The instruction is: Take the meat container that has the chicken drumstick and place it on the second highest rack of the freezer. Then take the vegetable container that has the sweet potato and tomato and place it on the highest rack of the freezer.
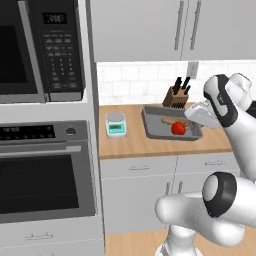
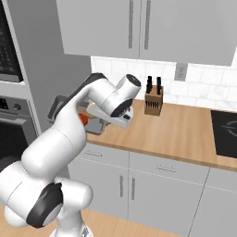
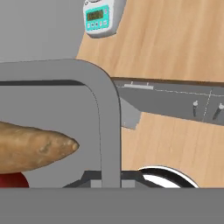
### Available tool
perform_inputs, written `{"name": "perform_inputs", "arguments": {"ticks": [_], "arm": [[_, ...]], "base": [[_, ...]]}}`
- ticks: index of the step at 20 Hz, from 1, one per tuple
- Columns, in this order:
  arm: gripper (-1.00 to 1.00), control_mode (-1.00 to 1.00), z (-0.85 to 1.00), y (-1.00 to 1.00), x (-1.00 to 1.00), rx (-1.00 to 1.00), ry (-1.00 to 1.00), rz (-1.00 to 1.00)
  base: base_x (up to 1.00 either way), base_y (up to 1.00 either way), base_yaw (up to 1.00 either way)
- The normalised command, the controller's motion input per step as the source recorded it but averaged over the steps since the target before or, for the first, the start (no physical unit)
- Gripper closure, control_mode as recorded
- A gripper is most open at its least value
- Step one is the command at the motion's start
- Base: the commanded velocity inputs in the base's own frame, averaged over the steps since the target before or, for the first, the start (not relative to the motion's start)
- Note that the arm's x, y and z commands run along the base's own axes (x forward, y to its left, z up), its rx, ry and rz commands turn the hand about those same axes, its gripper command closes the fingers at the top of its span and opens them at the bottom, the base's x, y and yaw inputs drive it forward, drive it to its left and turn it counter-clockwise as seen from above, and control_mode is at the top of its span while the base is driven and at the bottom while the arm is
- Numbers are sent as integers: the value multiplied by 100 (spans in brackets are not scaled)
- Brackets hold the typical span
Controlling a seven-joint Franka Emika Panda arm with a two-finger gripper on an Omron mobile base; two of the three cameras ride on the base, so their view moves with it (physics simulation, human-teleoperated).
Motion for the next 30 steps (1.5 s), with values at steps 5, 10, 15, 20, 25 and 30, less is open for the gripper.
{"name": "perform_inputs", "arguments": {"ticks": [5, 10, 15, 20, 25, 30], "arm": [[100, 100, 14, 0, -4, -2, -2, 13], [100, 100, 0, 0, 0, 0, 0, 0], [100, 100, 0, 0, 0, 0, 0, 0], [100, 100, 0, 0, 0, 0, 0, 0], [100, 100, 0, 0, 0, 0, 0, 0], [100, 100, 0, 0, 0, 0, 0, 0]], "base": [[-3, 0, -1], [-65, -10, 14], [-60, -11, 60], [-3, 0, 97], [9, 0, 100], [15, 19, 89]]}}
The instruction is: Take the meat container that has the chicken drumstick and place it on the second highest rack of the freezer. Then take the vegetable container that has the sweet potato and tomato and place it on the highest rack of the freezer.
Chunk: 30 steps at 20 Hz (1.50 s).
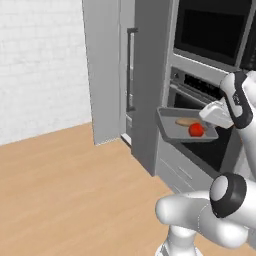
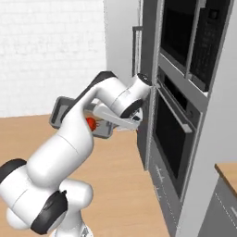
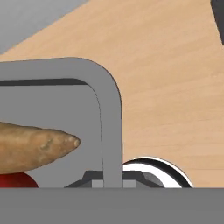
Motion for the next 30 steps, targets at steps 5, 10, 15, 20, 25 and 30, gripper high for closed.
{"name": "perform_inputs", "arguments": {"ticks": [5, 10, 15, 20, 25, 30], "arm": [[100, 100, 0, 0, 0, 0, 0, 0], [100, 100, 0, 0, 0, 0, 0, 0], [100, 100, 0, 0, 0, 0, 0, 0], [100, 100, 0, 0, 0, 0, 0, 0], [100, 100, 0, 0, 0, 0, 0, 0], [100, 100, 0, 0, 0, 0, 0, 0]], "base": [[50, 13, 74], [99, 0, 11], [100, 16, -29], [100, 65, -52], [86, 99, -56], [74, 100, -53]]}}
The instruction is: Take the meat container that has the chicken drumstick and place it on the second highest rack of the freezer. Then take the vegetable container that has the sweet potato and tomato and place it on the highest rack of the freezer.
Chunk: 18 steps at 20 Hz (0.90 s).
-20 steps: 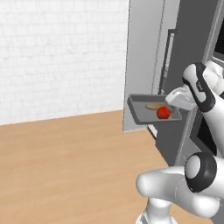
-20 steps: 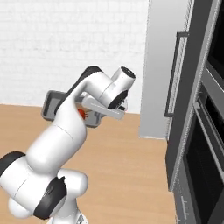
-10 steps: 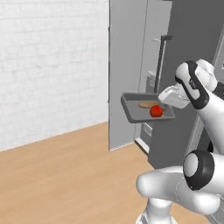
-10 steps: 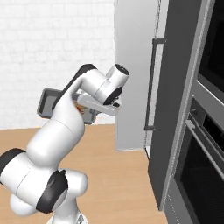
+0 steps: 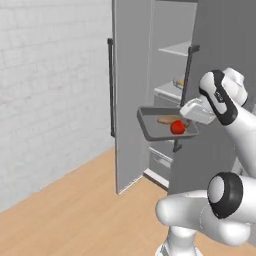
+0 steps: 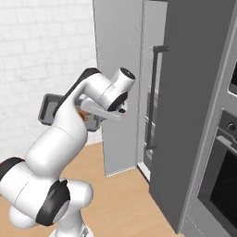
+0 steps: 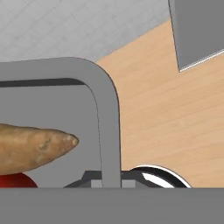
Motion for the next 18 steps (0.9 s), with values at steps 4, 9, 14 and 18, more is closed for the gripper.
{"name": "perform_inputs", "arguments": {"ticks": [4, 9, 14, 18], "arm": [[100, 100, 0, 0, 0, 0, 0, 0], [100, 100, 0, 0, 0, 0, 0, 0], [100, 100, 0, 0, 0, 0, 0, 0], [100, 100, 0, 0, 0, 0, 0, 0]], "base": [[53, 98, -56], [45, 89, -58], [14, 70, -53], [14, 52, -40]]}}
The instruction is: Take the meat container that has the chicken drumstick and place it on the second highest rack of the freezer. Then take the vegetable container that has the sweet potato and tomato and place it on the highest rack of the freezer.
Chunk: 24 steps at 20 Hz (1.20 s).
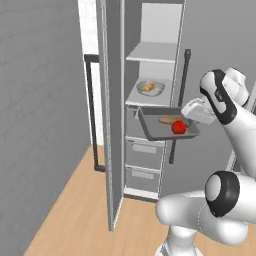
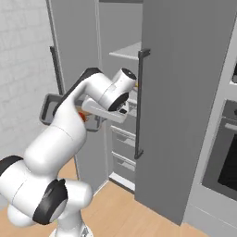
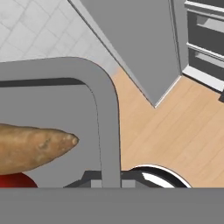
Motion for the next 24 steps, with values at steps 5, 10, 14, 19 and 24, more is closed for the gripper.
{"name": "perform_inputs", "arguments": {"ticks": [5, 10, 14, 19, 24], "arm": [[100, 100, 0, 0, 0, 0, 0, 0], [100, 100, 0, 0, 0, 0, 0, 0], [100, 100, 0, 0, 0, 0, 0, 0], [100, 100, 0, 0, 0, 0, 0, 0], [100, 100, 0, 0, 0, 0, 0, 0]], "base": [[40, 42, -32], [61, 23, -21], [53, 1, -15], [44, 4, -12], [19, 13, -16]]}}
